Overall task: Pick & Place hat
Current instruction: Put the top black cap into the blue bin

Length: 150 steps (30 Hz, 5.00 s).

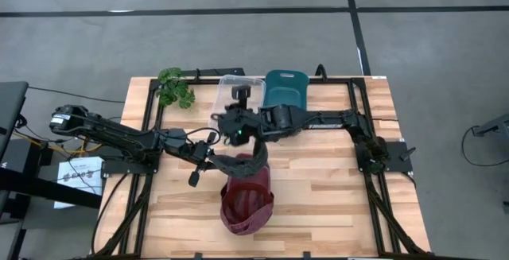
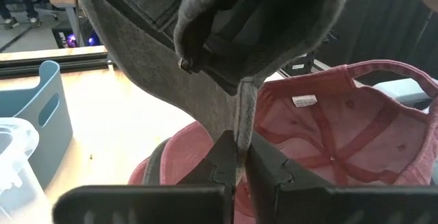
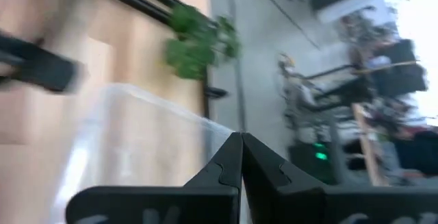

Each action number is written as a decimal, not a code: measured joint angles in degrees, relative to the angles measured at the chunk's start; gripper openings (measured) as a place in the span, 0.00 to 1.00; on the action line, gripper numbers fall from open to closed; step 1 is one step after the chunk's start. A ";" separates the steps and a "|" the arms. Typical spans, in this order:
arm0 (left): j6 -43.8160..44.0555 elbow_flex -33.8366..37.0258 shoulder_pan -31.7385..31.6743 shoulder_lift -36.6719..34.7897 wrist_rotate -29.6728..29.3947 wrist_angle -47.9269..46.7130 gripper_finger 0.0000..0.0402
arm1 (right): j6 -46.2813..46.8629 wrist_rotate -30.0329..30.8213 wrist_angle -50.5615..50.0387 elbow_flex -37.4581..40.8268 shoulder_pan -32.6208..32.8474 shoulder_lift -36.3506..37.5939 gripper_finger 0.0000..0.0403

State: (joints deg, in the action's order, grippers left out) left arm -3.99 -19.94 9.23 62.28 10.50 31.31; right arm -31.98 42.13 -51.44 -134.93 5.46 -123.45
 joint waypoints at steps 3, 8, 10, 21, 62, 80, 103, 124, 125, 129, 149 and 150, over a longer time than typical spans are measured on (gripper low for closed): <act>0.01 0.00 0.00 0.00 0.00 0.00 0.04 | -3.49 1.32 1.89 0.00 -2.28 0.01 0.00; 0.39 0.00 0.44 0.00 0.00 0.00 0.04 | -8.84 4.01 4.42 0.00 -6.27 1.11 0.00; 0.39 0.00 0.73 0.00 0.22 0.00 0.04 | -9.44 6.78 4.34 0.00 -7.60 3.02 0.00; -0.04 0.00 0.87 -0.02 3.26 0.00 0.04 | 15.15 -12.96 -7.08 -0.11 -15.47 20.02 0.00; -0.26 0.00 0.85 -0.09 3.28 0.14 0.05 | 8.97 -52.83 -19.26 -0.02 5.82 11.70 0.20; -0.42 0.00 0.85 -0.11 3.27 0.20 0.05 | 8.79 -52.68 -19.37 0.00 5.30 8.39 0.20; -0.50 0.00 0.87 -0.11 -1.02 2.14 0.08 | -5.56 -51.95 -24.87 -0.04 5.66 7.95 0.00; -0.62 0.00 0.85 -0.11 -6.47 1.70 0.33 | 0.85 -41.61 -29.88 0.07 0.64 14.68 0.00; -0.63 0.00 0.85 -0.11 -6.47 1.71 0.33 | 1.26 -41.10 -29.98 0.06 0.09 15.57 0.00; -0.68 0.00 0.85 -0.11 -6.46 1.72 0.33 | 2.91 -38.63 -30.42 -0.02 -2.53 18.45 0.00; -0.52 0.02 0.85 -0.09 -6.45 1.73 0.33 | 4.52 -38.84 -33.90 0.04 -21.21 21.02 0.00; -0.52 0.02 0.85 -0.09 -6.46 1.73 0.33 | 4.52 -39.06 -33.90 0.04 -22.10 21.02 0.00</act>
State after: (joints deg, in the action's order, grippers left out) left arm -4.51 -19.92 10.09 62.19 4.04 33.04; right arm -27.46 3.07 -85.34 -134.89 -16.63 -102.43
